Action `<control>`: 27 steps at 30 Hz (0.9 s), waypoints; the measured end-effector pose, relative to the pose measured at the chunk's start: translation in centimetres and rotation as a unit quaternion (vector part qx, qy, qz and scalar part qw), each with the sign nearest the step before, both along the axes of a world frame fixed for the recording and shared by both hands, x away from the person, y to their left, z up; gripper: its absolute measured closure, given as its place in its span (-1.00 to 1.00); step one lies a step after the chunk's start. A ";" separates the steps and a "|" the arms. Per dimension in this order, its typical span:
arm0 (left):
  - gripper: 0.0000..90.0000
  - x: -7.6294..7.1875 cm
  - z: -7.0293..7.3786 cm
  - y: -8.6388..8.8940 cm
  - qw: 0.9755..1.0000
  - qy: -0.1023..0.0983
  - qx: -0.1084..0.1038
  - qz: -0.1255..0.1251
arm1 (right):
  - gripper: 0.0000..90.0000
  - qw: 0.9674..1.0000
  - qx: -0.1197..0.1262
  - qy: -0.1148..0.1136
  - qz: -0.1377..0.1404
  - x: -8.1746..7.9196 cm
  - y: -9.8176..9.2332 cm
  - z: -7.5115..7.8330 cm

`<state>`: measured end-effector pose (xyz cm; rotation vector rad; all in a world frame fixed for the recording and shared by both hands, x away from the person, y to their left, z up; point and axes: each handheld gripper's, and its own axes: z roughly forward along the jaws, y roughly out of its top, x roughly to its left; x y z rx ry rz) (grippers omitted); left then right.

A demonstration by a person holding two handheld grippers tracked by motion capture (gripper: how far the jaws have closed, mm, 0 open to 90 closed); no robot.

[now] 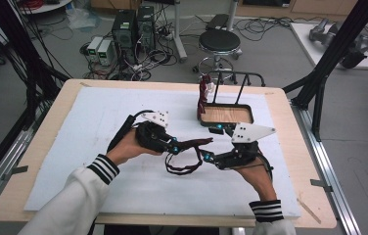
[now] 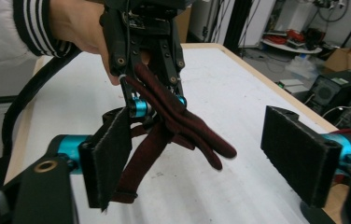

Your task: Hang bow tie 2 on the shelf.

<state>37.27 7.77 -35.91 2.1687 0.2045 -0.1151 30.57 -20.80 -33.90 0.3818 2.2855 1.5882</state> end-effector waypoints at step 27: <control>0.66 0.0 -0.1 0.3 1.000 -0.005 -0.014 -0.002 | 0.86 1.000 -0.022 -0.005 0.020 -0.1 0.2 0.0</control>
